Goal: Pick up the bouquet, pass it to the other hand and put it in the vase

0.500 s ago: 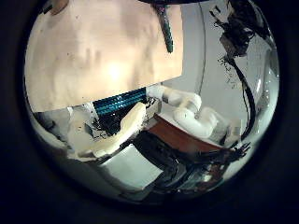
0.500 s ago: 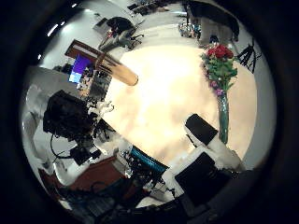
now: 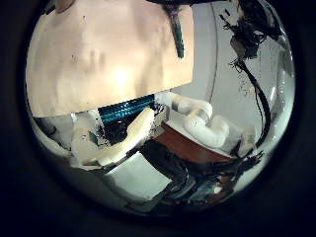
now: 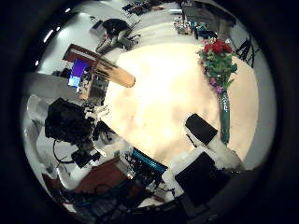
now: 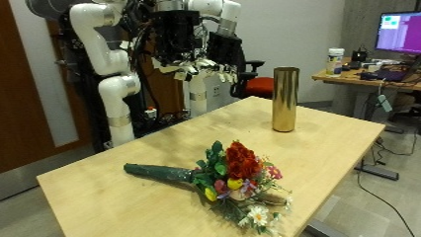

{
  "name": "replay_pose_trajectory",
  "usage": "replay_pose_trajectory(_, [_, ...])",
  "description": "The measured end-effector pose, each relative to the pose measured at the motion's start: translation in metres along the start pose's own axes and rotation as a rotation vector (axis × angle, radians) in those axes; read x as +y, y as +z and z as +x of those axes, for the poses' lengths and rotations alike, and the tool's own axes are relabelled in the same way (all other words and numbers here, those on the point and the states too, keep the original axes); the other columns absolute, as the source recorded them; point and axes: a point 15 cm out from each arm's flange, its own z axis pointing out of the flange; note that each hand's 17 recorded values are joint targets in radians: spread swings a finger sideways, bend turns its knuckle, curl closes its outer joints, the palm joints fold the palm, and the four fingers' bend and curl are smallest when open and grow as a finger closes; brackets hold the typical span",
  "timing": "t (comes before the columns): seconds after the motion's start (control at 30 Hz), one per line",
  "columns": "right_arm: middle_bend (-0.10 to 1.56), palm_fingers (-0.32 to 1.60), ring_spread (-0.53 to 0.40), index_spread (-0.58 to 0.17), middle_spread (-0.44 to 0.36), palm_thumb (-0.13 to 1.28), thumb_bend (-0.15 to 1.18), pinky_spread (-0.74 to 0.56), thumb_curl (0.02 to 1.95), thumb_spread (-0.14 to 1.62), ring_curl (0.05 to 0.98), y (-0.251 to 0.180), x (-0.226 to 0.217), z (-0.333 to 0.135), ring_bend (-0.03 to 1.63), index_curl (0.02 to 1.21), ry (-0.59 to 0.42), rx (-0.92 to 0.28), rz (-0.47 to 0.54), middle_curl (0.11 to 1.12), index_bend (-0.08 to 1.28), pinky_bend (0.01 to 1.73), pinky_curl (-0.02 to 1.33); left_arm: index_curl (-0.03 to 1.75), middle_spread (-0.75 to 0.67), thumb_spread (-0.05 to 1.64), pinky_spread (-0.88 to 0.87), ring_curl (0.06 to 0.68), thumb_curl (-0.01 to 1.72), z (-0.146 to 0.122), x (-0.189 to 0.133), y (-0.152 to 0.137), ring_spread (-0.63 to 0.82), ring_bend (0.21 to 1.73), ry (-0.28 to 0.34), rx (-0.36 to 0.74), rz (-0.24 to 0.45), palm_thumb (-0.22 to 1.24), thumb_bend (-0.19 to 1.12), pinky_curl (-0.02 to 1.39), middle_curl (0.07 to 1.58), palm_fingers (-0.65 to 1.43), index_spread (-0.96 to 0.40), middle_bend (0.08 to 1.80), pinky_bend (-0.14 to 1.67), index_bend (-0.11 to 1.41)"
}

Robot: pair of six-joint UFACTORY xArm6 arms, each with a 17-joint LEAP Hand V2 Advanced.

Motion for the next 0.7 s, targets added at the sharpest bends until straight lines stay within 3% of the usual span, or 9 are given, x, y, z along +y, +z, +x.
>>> replay_pose_trajectory(0.13, [0.21, 0.16, 0.224, -0.294, 0.111, 0.78, -0.02, 0.36, 0.40, 1.07, 0.253, 0.001, 0.000, 0.006, 0.38, 0.27, 0.047, -0.047, 0.005, 0.31, 0.16, 0.28, 0.32, 0.38, 0.24, 0.92, 0.35, 0.193, 0.33, -0.001, -0.006, -0.008, 0.46, 0.44, 0.005, 0.004, 0.011, 0.44, -0.03, 0.29, 0.29, 0.21, 0.05, 0.19, 0.19, 0.19])
replay_pose_trajectory(0.27, [0.22, 0.19, 0.228, -0.270, 0.135, 0.78, -0.02, 0.36, 0.40, 1.07, 0.256, 0.014, -0.003, 0.041, 0.40, 0.27, 0.157, -0.074, -0.018, 0.32, 0.15, 0.28, 0.32, 0.38, 0.24, 0.92, 0.35, 0.193, 0.33, -0.002, -0.015, -0.011, 0.46, 0.44, 0.015, 0.006, 0.016, 0.44, -0.03, 0.29, 0.29, 0.21, 0.05, 0.18, 0.19, 0.19])
replay_pose_trajectory(0.4, [0.25, 0.24, 0.234, -0.198, 0.186, 0.77, -0.02, 0.37, 0.39, 1.08, 0.255, 0.033, -0.007, 0.065, 0.42, 0.27, 0.230, -0.077, -0.052, 0.33, 0.16, 0.28, 0.31, 0.38, 0.24, 0.92, 0.35, 0.189, 0.33, -0.007, -0.026, -0.013, 0.46, 0.44, 0.010, 0.015, 0.012, 0.44, -0.03, 0.29, 0.29, 0.21, 0.05, 0.18, 0.19, 0.19])
replay_pose_trajectory(0.7, [0.22, 0.22, 0.230, -0.133, 0.206, 0.70, -0.02, 0.37, 0.38, 1.09, 0.242, 0.069, 0.003, 0.116, 0.43, 0.28, 0.361, -0.081, -0.129, 0.33, 0.16, 0.30, 0.31, 0.38, 0.22, 0.92, 0.34, 0.189, 0.33, -0.015, -0.045, -0.006, 0.44, 0.44, 0.011, 0.035, -0.009, 0.44, -0.03, 0.29, 0.30, 0.20, 0.05, 0.18, 0.19, 0.19])
